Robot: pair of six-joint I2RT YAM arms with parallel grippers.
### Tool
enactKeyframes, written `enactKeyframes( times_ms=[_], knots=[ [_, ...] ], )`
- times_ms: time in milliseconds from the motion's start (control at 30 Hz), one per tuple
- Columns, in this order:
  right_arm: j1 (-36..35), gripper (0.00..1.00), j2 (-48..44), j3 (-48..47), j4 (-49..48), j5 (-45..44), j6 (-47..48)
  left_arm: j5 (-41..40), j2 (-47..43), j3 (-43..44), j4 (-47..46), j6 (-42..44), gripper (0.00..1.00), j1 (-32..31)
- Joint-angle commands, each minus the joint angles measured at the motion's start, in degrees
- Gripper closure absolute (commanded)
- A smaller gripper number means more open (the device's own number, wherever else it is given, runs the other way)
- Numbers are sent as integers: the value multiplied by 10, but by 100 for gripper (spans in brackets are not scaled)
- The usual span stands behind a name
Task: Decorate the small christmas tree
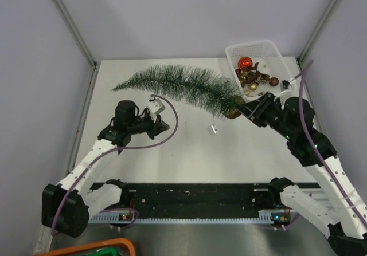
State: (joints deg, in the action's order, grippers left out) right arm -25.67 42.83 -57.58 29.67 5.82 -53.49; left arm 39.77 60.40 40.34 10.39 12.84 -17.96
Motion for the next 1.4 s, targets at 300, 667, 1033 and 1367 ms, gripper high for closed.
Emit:
enactKeyframes(
  times_ms=[300,667,1033,1367],
  knots=[
    [3,100,39,-37,-8,-233,122,-55,-82,87,272,94,100,-44],
    [3,100,61,8,-19,-307,175,-46,-81,248,450,172,100,-125],
    [3,100,60,65,-25,-310,197,-89,-49,386,459,294,100,-137],
    [-5,100,31,134,-22,-258,211,-159,-16,445,432,383,100,-140]
  ],
)
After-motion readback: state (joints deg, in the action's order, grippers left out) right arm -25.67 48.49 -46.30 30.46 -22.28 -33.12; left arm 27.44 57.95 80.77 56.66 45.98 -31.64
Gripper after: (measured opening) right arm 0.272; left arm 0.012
